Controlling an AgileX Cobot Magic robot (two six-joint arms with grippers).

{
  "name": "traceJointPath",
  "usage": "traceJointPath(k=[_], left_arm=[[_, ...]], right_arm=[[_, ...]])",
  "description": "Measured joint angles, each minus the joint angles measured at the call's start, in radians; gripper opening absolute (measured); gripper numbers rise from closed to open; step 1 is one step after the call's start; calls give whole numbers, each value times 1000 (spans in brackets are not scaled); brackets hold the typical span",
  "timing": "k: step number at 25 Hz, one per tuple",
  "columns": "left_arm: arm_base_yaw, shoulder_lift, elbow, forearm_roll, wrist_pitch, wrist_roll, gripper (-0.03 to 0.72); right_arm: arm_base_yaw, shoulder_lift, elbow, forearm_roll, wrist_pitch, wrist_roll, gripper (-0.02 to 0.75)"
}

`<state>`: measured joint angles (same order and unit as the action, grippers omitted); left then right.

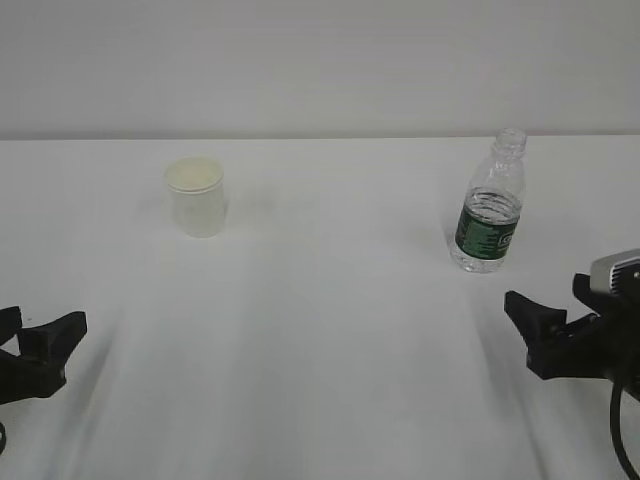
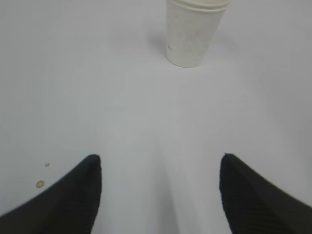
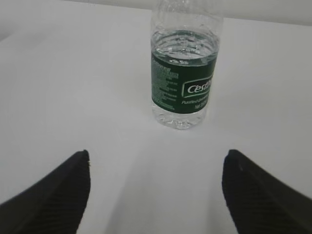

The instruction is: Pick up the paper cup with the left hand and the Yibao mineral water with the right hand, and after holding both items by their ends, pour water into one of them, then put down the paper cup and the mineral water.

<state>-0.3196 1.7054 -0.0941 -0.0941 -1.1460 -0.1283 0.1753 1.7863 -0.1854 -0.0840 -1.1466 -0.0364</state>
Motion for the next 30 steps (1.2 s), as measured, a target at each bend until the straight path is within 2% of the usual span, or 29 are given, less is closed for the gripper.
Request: traceJointPath(k=[19, 30], left_arm=[[0, 0, 0, 0, 0, 0, 539], [0, 18, -76, -2, -2, 0, 538]], right_arm=[[0, 105, -108, 3, 0, -1, 644], [0, 122, -133, 4, 0, -2, 633]])
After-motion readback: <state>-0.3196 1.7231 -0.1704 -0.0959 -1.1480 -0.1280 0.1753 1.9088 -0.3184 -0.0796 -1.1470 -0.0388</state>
